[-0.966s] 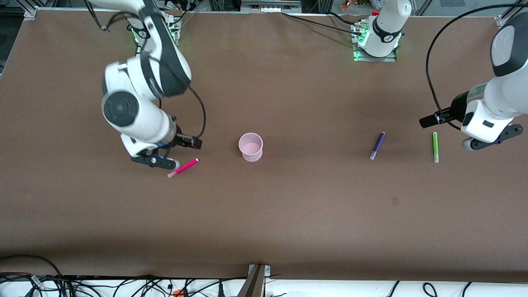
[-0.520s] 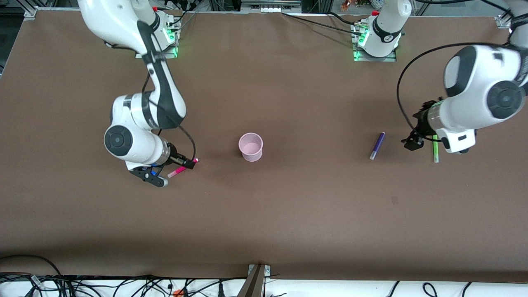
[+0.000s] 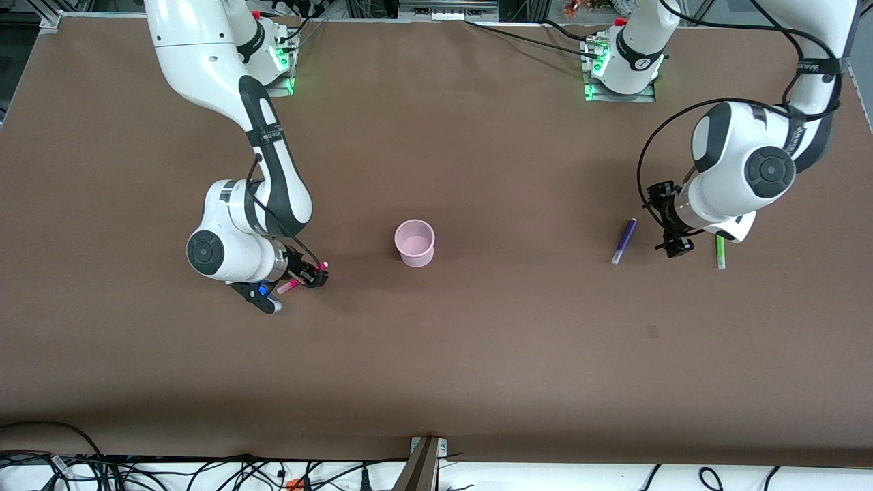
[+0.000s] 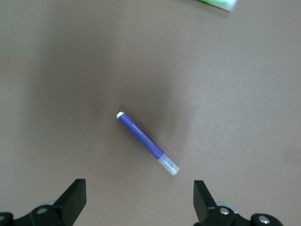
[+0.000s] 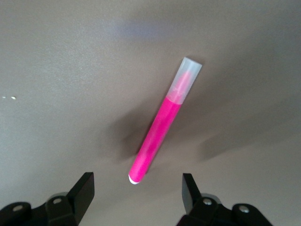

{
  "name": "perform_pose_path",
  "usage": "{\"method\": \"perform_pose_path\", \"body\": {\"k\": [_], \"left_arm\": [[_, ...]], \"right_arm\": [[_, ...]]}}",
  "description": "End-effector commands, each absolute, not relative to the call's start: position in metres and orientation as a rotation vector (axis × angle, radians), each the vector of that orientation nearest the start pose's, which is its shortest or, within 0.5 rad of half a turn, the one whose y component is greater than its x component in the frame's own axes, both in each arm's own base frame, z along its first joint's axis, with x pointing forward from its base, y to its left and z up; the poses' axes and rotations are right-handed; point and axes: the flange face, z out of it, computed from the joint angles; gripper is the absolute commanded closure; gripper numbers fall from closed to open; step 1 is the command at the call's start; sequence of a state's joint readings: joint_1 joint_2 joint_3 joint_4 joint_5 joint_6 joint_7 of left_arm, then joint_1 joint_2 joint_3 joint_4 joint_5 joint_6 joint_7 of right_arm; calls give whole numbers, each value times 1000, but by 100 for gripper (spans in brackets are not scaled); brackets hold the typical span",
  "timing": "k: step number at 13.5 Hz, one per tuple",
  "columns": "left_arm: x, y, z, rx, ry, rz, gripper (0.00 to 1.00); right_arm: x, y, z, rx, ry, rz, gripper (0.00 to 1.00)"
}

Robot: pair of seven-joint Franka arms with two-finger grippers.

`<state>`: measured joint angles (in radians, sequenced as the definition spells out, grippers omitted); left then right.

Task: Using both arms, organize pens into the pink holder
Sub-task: 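Grasp the pink marker with the right gripper while the left gripper grasps the purple marker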

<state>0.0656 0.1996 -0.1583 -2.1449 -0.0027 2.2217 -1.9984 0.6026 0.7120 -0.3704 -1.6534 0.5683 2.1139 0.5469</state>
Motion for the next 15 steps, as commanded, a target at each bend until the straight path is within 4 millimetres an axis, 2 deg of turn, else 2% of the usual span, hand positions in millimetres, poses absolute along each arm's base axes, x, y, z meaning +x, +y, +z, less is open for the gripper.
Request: {"method": "perform_pose_path", "body": {"k": [1,5,8,10,11,13,15], "left_arm": [[530,-43,278,1677,2724,-99,0],[504,-37,243,1586,2726,-61,0],[485,-42,224,1551,2710,-38,0],[481,-43,211,1530,2706,-36,0],[482,-44,204,1523,2696,-33,0],[482,-42,186,1499,2680,-25,0],[482,-42,176,1489,2668,-20,0]], "right_arm": [[632,204,188,-2812,920,384,25],[629,198,169,-2792,899,406,42],[626,194,162,-2759,908,427,70],[624,197,161,-2747,912,449,94],[622,201,161,-2749,904,460,100],[620,212,169,-2745,900,477,100],[617,223,191,-2714,900,563,100]]}}
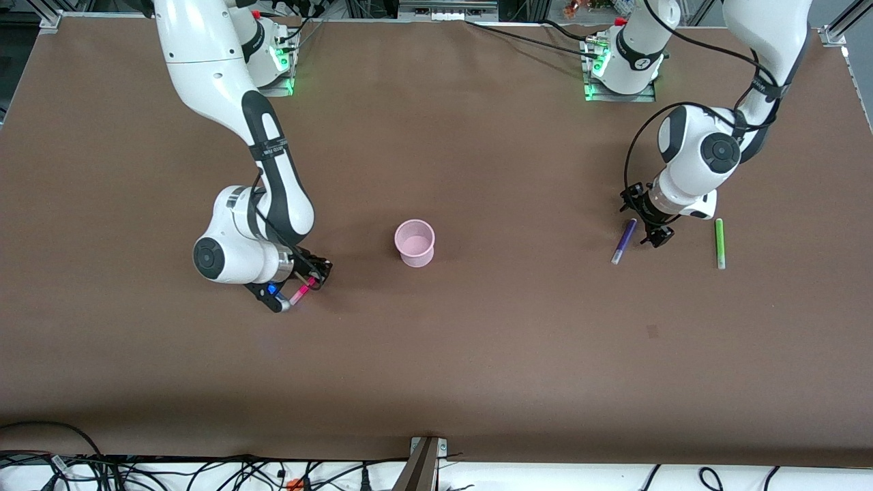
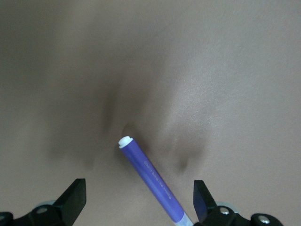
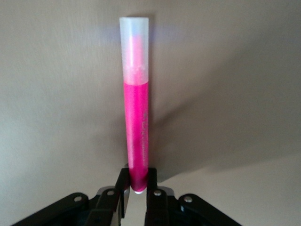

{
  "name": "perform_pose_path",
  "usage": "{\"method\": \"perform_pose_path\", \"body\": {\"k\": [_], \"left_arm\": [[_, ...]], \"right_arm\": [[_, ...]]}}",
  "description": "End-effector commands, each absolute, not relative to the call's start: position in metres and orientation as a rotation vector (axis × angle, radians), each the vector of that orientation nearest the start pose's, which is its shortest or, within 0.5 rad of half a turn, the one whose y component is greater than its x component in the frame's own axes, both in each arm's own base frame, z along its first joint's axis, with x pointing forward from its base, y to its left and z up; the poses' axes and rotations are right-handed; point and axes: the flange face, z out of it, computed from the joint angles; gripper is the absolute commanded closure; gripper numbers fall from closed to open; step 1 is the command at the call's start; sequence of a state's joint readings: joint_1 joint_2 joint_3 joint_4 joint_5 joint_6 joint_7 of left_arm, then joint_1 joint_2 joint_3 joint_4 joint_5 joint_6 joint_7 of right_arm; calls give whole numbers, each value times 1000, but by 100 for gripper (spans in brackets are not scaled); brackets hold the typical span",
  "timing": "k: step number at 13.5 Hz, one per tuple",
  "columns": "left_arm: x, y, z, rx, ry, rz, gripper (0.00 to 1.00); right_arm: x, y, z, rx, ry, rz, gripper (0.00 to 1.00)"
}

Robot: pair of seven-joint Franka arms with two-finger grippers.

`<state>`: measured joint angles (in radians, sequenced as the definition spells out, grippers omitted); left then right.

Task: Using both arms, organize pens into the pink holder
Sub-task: 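Lift the pink marker into the pink holder with the right gripper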

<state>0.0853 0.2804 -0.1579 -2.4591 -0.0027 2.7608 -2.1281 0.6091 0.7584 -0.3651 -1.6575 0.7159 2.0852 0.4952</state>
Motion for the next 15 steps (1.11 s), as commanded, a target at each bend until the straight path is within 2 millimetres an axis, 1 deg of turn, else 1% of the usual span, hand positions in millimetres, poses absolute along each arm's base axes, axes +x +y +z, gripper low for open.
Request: {"method": "perform_pose_path", "body": {"k": [1,3,4,5,6,7,8,9,10,11,12,13,15], "left_arm": [[482,-42,175,1486,2669,-21,0],[482,-43,170,1486,2666,-23,0],[482,-43,168,1478,2651,-13,0],[482,-41,164,1471,2653,-12,0],[482,-42,164,1472,2651,-11,5],[482,-42,164,1472,2651,-11,21],[482,-42,164,1472,2651,-11,32],[482,-42,165,1468,2652,-10,48],[483,-41,166,1460,2653,-8,71],[483,-41,167,1461,2653,-8,84],[483,-41,167,1460,2652,-6,93],[483,-41,168,1463,2648,-4,100],[485,-41,175,1459,2639,6,100]], "right_arm": [[617,230,209,-2694,893,609,100],[618,253,246,-2589,934,741,100],[621,270,268,-2508,949,813,100],[622,282,285,-2419,961,878,100],[623,294,299,-2320,966,935,100],[624,302,306,-2222,985,976,100],[621,314,307,-2144,992,1013,100],[611,338,304,-2071,986,1073,100],[603,352,297,-2000,988,1127,100],[592,368,287,-1947,985,1176,100],[586,378,278,-1907,985,1214,100],[582,385,273,-1881,984,1234,100],[579,391,267,-1875,985,1239,100]]}}
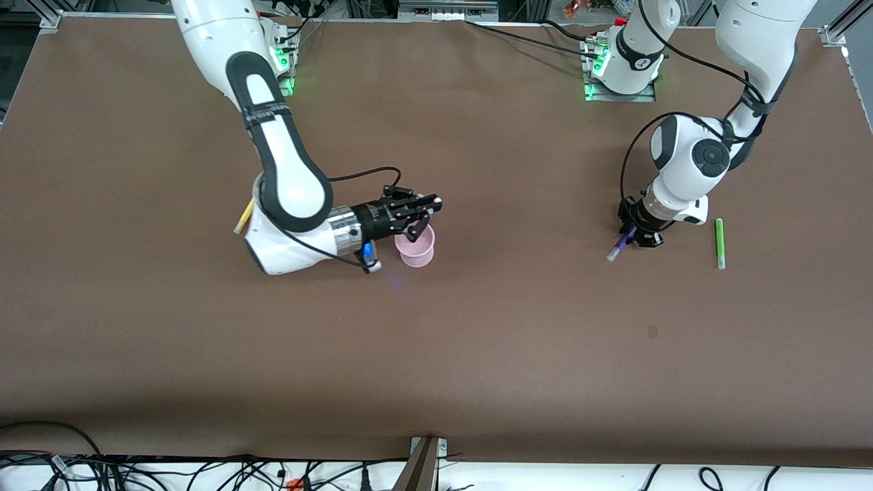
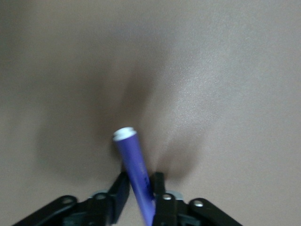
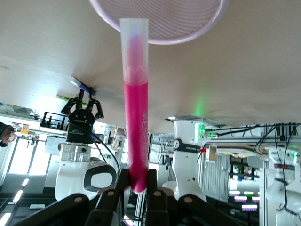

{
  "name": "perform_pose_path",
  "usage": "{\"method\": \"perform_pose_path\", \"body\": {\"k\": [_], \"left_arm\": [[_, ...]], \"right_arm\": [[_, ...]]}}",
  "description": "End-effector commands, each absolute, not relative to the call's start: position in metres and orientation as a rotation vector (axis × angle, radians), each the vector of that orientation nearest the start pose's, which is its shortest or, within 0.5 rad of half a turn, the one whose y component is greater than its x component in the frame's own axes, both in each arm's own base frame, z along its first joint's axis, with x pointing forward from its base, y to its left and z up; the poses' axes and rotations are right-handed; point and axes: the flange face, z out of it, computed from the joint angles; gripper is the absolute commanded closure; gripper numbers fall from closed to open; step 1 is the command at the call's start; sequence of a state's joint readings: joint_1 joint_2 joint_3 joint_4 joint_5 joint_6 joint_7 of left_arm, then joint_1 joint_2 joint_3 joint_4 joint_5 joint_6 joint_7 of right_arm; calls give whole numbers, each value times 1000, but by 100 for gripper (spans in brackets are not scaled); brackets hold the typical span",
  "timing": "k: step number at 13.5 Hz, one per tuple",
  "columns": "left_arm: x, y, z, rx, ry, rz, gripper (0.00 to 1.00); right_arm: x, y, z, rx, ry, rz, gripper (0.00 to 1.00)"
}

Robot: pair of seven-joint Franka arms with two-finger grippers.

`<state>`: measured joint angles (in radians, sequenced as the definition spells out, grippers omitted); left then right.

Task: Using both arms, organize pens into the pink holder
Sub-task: 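Lift the pink marker into the pink holder with the right gripper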

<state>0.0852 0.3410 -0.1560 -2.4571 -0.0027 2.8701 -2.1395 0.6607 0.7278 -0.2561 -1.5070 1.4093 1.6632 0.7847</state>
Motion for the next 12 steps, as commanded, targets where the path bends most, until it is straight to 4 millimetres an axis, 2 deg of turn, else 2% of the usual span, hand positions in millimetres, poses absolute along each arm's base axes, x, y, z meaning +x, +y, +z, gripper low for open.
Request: {"method": "perform_pose_path", "body": {"k": [1,4,5,6,7,8,9,11,12], "left_arm": [[486,-41,175,1459,2639,6,100],[488,-40,182,1455,2630,17,100],[489,-39,188,1453,2624,24,100],[490,-39,194,1453,2622,30,100],[491,-40,202,1461,2628,27,100],[493,-39,214,1466,2628,33,100],[494,-41,227,1472,2624,40,100],[497,-52,254,1501,2579,67,100],[501,-62,268,1525,2551,78,100]], "right_arm": [[580,392,265,-1854,995,1240,100],[580,391,243,-1848,1022,1236,100],[581,389,235,-1853,1031,1224,94],[581,389,230,-1862,1026,1213,67],[585,383,229,-1870,1012,1196,20],[590,379,237,-1879,995,1174,0],[595,374,246,-1924,987,1140,0],[617,363,290,-2124,915,965,0],[627,360,321,-2234,853,868,0]]}}
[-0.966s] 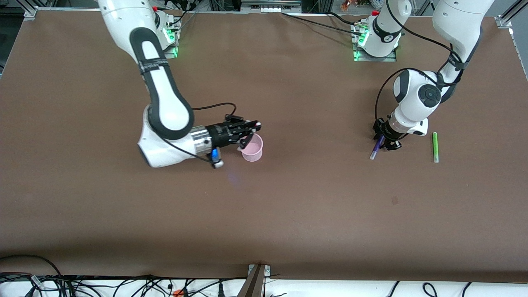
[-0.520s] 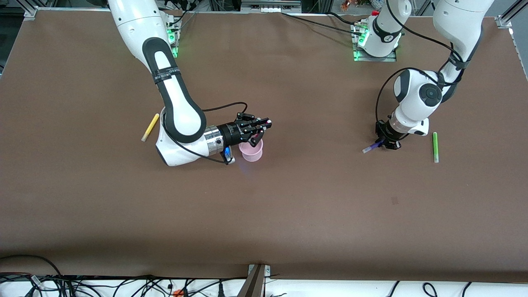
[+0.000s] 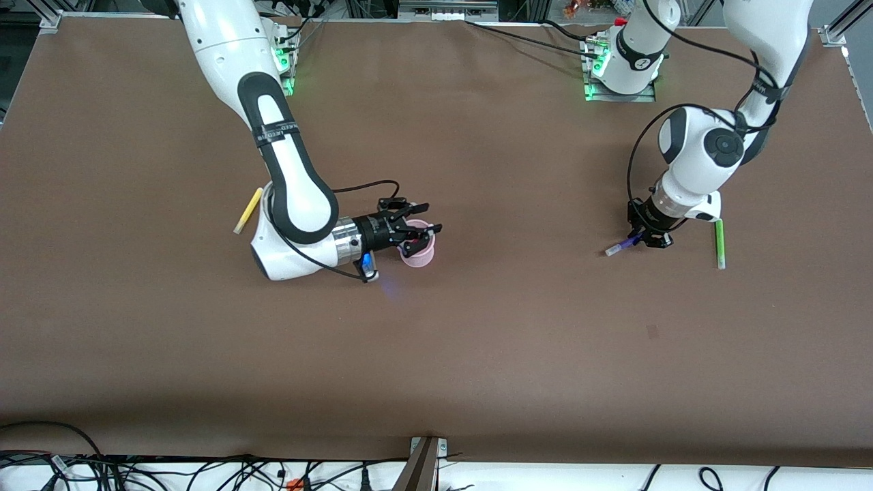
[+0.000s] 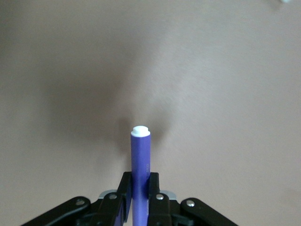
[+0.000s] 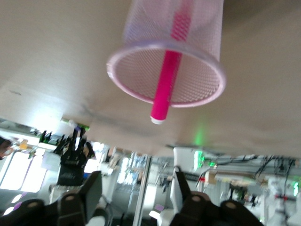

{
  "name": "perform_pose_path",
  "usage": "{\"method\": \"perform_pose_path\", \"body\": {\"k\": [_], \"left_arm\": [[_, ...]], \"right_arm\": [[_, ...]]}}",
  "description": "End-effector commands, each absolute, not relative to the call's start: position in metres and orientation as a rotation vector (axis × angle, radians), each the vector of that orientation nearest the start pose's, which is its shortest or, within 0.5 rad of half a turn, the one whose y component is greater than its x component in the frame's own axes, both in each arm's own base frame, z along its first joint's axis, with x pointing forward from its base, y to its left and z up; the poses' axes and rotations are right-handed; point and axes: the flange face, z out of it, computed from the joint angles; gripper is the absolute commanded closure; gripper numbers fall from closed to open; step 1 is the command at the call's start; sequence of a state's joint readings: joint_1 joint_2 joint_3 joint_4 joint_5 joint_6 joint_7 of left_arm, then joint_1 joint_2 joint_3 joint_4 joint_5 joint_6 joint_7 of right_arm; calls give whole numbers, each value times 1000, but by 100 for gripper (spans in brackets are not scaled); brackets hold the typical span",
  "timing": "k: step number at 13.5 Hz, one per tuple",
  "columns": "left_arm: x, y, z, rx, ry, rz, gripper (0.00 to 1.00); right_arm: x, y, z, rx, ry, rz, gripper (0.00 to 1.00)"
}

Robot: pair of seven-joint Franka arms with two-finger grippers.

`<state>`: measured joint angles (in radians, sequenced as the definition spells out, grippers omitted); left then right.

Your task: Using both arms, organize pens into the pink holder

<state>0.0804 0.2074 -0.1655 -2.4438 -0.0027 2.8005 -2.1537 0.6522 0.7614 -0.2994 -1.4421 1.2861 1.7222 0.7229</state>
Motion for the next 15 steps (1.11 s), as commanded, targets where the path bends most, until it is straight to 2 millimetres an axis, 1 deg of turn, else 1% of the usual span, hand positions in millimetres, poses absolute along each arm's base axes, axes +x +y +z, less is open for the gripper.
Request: {"method": "perform_pose_path", "body": {"k": [1,2,3,4,5,6,8,9,11,12,13,14,15], "left_arm": [[505,-68,280,1548,2553,71,100],[514,-80,295,1591,2545,65,100],[523,-96,310,1657,2533,63,100],[534,-116,332,1743,2490,97,100],[542,-140,353,1827,2444,129,100],[545,-164,372,1894,2403,141,100],[545,-218,410,2011,2269,197,100],[545,-241,426,2034,2212,202,100],[545,-280,454,2047,2104,193,100],[542,-306,460,2097,2029,215,100],[536,-332,460,2164,1947,269,100],[528,-358,454,2217,1881,298,100],[522,-383,444,2282,1803,339,100]], "right_arm": [[633,351,339,-2340,813,787,0],[635,341,356,-2416,754,714,0],[643,321,369,-2480,675,623,0],[649,298,386,-2532,592,547,0],[652,278,404,-2588,518,487,0],[651,260,424,-2664,457,427,0],[644,232,474,-2850,266,253,0],[634,215,499,-2900,183,205,0],[604,181,546,-2944,124,159,0],[588,170,563,-2984,89,135,0],[572,156,576,-3009,62,118,0],[555,143,591,-3032,14,84,0],[540,122,607,-3054,-38,34,0]]}}
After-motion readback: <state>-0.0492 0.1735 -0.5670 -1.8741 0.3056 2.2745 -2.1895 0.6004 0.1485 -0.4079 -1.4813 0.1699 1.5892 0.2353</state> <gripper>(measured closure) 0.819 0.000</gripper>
